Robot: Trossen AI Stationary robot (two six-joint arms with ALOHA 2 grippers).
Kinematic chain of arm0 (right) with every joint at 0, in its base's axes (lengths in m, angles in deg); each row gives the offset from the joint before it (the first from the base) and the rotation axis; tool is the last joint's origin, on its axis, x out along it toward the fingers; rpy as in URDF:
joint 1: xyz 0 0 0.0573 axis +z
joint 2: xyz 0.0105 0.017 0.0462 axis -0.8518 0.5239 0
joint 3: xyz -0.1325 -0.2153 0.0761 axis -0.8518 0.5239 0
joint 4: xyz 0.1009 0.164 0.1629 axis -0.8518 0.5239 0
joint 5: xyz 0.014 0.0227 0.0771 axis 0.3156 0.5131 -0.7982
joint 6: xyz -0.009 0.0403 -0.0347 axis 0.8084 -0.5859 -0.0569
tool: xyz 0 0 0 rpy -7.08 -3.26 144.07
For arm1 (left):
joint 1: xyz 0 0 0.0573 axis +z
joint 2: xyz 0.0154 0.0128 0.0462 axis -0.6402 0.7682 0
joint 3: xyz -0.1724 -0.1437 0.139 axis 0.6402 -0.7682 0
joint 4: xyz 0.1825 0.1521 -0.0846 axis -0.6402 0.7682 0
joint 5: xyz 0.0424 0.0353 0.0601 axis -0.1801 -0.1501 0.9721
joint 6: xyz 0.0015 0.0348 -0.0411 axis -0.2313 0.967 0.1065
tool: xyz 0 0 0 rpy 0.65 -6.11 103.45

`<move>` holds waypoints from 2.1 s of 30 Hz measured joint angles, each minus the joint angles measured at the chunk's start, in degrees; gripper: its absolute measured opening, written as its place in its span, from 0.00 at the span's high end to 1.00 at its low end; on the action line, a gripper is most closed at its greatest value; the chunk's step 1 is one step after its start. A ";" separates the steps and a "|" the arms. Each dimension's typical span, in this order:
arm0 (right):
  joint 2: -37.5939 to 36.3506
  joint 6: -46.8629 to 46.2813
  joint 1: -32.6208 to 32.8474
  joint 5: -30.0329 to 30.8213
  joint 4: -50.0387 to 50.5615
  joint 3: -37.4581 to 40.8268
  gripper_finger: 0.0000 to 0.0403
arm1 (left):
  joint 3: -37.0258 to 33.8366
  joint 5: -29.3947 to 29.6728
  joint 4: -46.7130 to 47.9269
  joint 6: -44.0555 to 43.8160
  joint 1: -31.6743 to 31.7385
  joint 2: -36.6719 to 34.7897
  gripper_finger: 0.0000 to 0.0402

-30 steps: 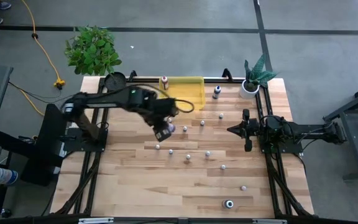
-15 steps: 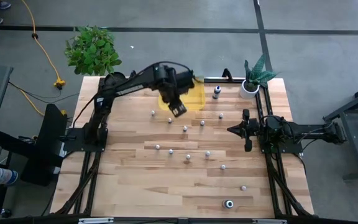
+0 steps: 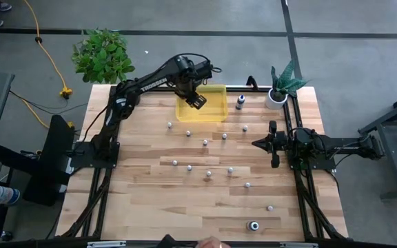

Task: Pick & Place food coloring
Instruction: Put the big violet food coloring bottle into the yellow container, then put the right small black food coloring bottle into the yellow container

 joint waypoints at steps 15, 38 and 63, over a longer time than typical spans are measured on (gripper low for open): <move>0.00 0.01 -0.02 0.00 0.00 0.00 1.00 | -3.54 1.39 0.07 1.12 5.38 4.72 0.72; 0.00 0.00 -0.01 0.00 0.00 0.00 1.00 | -9.97 -1.28 -6.91 3.42 8.57 4.73 0.72; 0.00 0.00 -0.02 -0.01 0.00 0.00 1.00 | -8.58 -0.45 -8.86 6.45 8.60 4.71 0.50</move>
